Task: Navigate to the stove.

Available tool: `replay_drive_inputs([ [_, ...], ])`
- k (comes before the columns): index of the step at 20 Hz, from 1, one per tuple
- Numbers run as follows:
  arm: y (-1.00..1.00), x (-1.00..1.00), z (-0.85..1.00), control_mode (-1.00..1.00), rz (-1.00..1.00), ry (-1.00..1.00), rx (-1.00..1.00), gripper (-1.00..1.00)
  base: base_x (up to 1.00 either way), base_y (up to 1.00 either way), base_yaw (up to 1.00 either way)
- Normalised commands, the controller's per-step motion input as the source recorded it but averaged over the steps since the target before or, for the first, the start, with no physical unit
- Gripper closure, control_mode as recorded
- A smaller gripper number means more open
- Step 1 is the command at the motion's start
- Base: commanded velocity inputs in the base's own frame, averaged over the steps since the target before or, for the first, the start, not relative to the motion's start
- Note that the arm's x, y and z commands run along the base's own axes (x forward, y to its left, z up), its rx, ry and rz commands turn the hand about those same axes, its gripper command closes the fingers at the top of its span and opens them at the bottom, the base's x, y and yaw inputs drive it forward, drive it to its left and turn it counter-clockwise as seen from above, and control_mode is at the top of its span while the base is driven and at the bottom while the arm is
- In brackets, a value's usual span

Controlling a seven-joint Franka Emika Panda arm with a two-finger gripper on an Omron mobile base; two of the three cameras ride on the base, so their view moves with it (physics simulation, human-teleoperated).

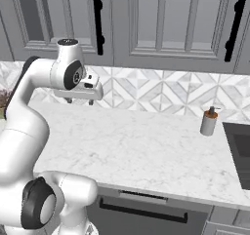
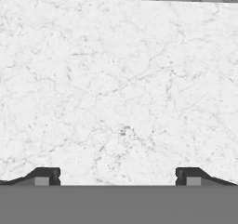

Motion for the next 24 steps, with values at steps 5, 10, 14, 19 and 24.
replay_drive_inputs([
  [5,0.00,0.00,0.00,1.00,0.00,0.00,0.00,-1.00,-0.60,-0.41,0.00],
  [10,0.00,0.00,0.00,1.00,0.00,0.00,0.00,-1.00,-0.74,0.25,0.23],
  [14,0.00,0.00,0.00,1.00,0.00,0.00,0.00,-1.00,-0.40,0.36,0.40],
  [19,0.00,0.00,0.00,1.00,0.00,0.00,0.00,-1.00,-0.24,0.35,0.50],
  [24,0.00,0.00,0.00,1.00,0.00,0.00,0.00,-1.00,-0.32,0.45,0.65],
])
